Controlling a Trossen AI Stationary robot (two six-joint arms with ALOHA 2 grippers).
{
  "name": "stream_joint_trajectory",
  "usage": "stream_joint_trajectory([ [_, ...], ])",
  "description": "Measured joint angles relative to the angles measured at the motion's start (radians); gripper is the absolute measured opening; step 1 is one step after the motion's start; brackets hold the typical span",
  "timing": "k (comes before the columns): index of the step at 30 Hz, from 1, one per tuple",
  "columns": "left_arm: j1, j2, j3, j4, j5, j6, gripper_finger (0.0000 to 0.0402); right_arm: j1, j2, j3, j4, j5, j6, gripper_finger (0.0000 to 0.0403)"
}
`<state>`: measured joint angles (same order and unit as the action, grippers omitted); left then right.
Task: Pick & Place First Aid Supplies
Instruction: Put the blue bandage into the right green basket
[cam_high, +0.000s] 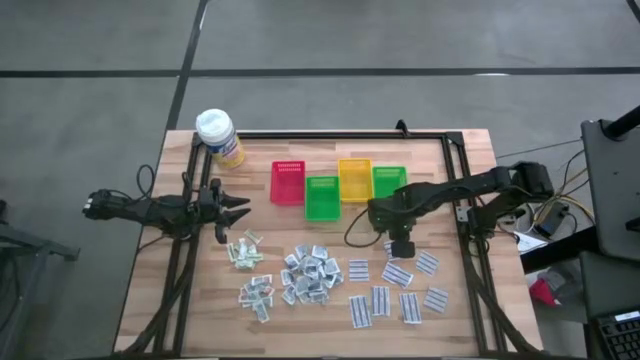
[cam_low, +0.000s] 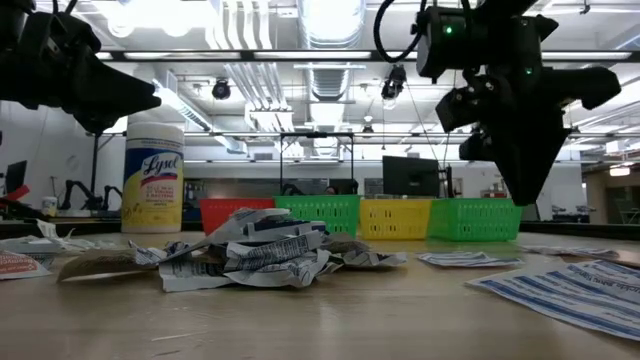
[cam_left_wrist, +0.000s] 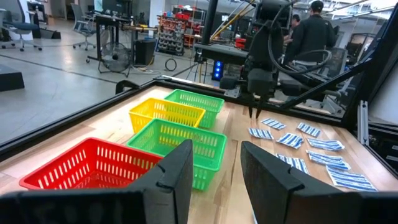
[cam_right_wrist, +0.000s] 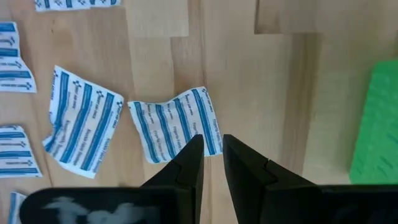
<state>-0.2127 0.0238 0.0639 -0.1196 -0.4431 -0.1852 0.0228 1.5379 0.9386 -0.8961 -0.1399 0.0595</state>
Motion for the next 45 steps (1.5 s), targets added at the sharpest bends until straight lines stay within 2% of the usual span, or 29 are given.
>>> stream_joint_trajectory([
  [8, 0.000, 0.000, 0.000, 0.000, 0.000, 0.000, 0.0131, 0.026, 0.013, -0.002, 0.078, -0.002, -0.010, 0.0059],
  [18, 0.000, 0.001, 0.000, 0.000, 0.000, -0.001, 0.0131, 0.025, -0.014, -0.006, 0.088, -0.001, 0.039, 0.0059],
  [29, 0.000, 0.001, -0.001, 0.000, 0.000, -0.003, 0.0131, 0.025, -0.013, -0.016, 0.092, 0.000, 0.020, 0.0061],
  [45, 0.000, 0.001, -0.001, 0.000, 0.000, -0.006, 0.0131, 0.025, -0.013, -0.069, 0.109, 0.000, -0.038, 0.0140],
])
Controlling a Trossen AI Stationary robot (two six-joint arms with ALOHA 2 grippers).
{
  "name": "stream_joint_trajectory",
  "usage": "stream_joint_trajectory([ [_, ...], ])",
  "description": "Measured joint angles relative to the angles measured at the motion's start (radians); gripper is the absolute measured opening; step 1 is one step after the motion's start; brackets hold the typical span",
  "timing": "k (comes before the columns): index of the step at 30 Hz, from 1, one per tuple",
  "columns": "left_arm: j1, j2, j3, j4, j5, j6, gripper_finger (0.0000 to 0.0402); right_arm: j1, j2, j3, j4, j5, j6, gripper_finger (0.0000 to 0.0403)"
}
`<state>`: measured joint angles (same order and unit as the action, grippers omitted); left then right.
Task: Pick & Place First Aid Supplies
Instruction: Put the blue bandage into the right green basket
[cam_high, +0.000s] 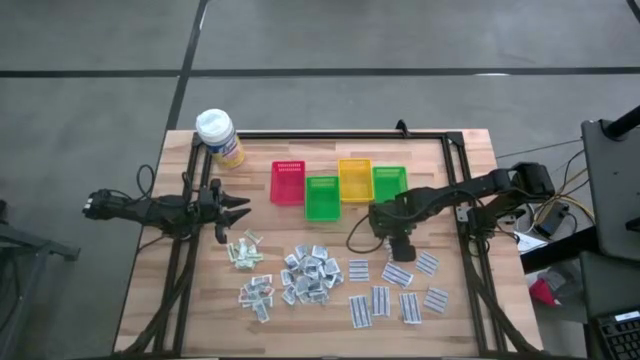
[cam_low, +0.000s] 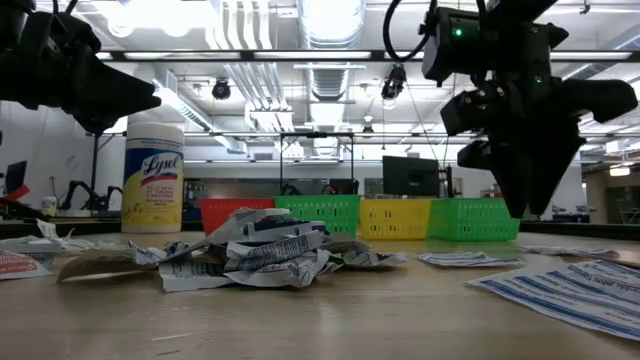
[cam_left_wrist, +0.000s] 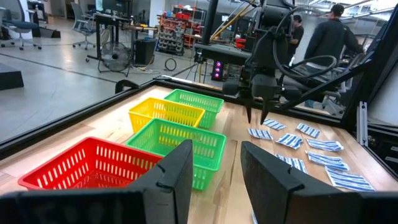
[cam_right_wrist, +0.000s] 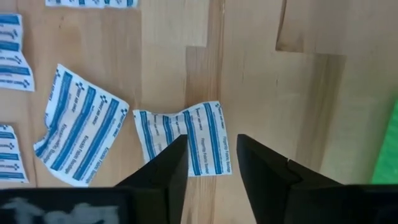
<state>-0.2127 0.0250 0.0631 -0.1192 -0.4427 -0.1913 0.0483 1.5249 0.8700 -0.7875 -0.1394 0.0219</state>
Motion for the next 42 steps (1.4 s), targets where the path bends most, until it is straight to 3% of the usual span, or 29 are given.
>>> stream_joint_trajectory([
  [8, 0.000, 0.000, 0.000, 0.001, 0.000, -0.001, 0.0131, 0.000, 0.000, -0.056, 0.094, 0.000, 0.001, 0.0158],
  [19, 0.000, 0.000, -0.001, 0.014, 0.000, -0.002, 0.0131, 0.000, 0.000, -0.076, 0.146, 0.003, 0.002, 0.0144],
  [42, 0.000, 0.000, -0.001, 0.014, 0.000, -0.003, 0.0131, 0.000, 0.001, -0.103, 0.167, 0.008, 0.001, 0.0147],
])
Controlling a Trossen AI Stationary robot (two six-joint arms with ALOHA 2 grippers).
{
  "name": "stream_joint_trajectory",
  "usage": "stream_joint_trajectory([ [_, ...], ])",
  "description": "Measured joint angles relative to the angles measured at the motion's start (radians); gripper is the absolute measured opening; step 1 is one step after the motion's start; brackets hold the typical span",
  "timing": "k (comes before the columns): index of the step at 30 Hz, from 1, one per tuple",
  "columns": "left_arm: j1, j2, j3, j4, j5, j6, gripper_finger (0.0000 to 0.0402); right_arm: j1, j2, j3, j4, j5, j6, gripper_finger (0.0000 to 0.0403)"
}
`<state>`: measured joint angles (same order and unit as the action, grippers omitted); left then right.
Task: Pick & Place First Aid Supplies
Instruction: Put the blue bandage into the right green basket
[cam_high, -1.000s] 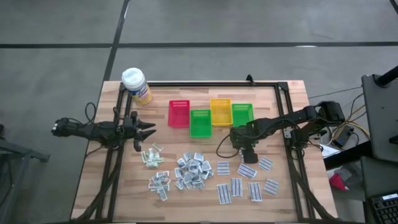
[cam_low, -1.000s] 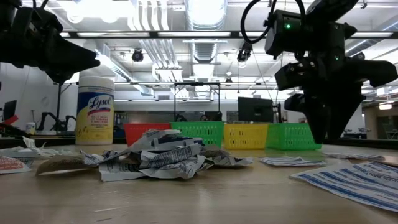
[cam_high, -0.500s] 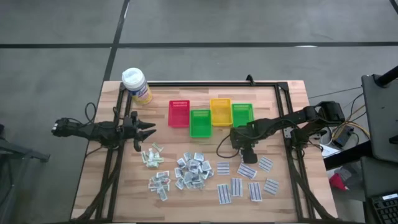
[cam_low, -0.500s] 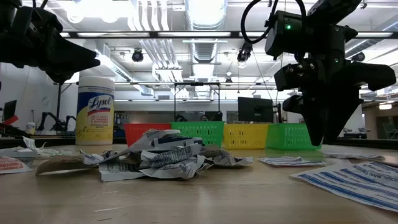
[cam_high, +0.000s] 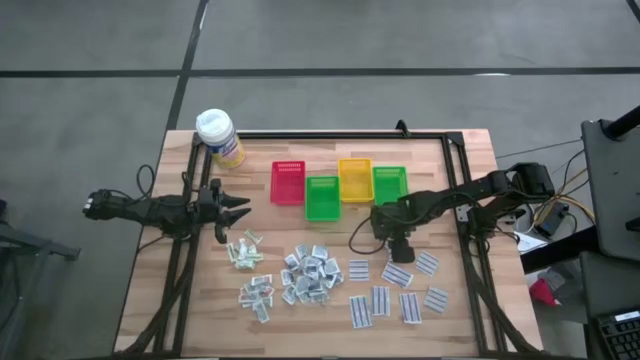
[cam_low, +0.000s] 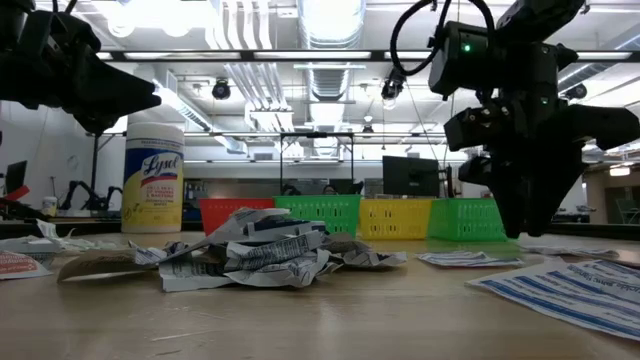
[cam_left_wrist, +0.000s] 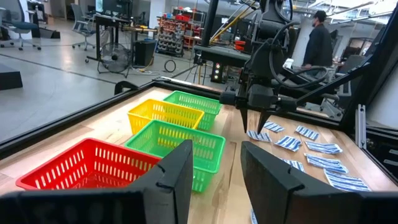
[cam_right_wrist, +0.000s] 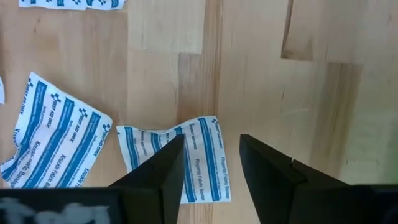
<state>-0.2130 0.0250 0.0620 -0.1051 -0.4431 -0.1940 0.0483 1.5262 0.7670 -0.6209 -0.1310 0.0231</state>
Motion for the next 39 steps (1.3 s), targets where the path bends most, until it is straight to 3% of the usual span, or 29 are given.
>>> stream_joint_trajectory([
  [14, 0.000, 0.002, 0.000, 0.000, 0.000, 0.009, 0.0131, -0.001, 0.108, -0.002, 0.007, 0.008, 0.003, 0.0119],
  [30, 0.000, 0.006, 0.000, 0.001, 0.000, 0.009, 0.0131, 0.000, 0.072, -0.008, 0.014, 0.054, 0.027, 0.0035],
  [39, 0.000, 0.006, 0.000, 0.001, 0.000, 0.009, 0.0131, -0.001, 0.052, -0.006, 0.010, 0.056, 0.037, 0.0009],
])
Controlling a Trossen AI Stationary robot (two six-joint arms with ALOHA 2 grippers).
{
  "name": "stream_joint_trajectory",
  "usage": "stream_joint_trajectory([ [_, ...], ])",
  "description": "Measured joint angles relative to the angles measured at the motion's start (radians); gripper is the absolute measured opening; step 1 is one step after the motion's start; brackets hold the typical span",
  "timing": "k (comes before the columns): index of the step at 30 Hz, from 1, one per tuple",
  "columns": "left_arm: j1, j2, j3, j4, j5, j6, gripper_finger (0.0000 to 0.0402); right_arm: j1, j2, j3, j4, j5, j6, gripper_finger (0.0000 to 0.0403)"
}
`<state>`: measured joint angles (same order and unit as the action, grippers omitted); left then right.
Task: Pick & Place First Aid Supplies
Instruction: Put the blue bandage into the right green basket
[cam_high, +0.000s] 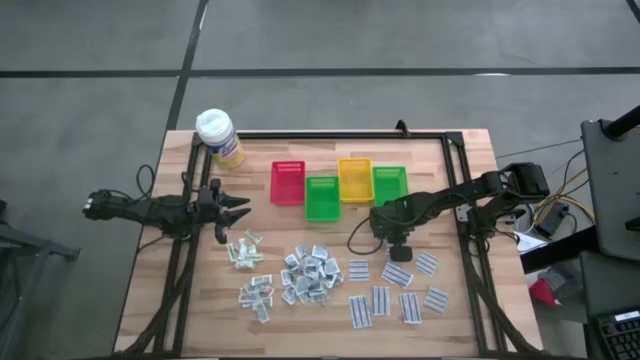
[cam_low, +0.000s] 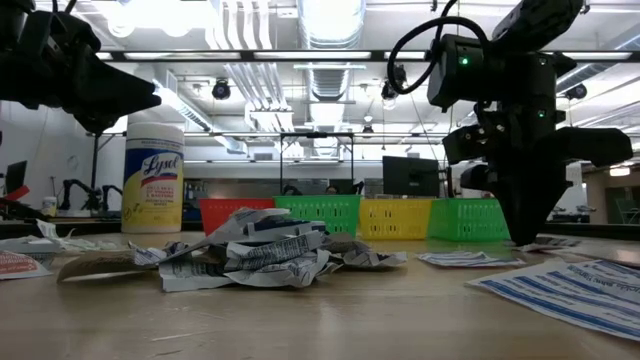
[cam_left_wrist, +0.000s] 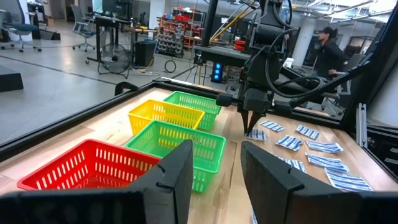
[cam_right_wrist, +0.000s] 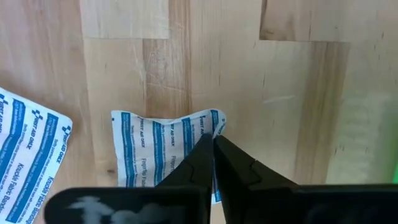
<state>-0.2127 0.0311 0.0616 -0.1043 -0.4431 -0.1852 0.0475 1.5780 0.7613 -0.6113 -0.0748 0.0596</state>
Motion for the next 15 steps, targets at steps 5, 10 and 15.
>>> stream_joint_trajectory([
  [5, 0.000, 0.000, 0.000, 0.000, 0.000, 0.000, 0.0131, 0.001, -0.050, 0.019, -0.012, -0.015, 0.020, 0.0008],
  [10, 0.000, 0.000, 0.000, 0.000, 0.000, -0.001, 0.0131, 0.000, -0.131, 0.055, -0.035, -0.016, 0.038, 0.0008],
  [15, 0.000, 0.000, 0.000, 0.000, 0.000, -0.002, 0.0131, 0.000, -0.242, 0.104, -0.049, -0.016, 0.043, 0.0008],
])
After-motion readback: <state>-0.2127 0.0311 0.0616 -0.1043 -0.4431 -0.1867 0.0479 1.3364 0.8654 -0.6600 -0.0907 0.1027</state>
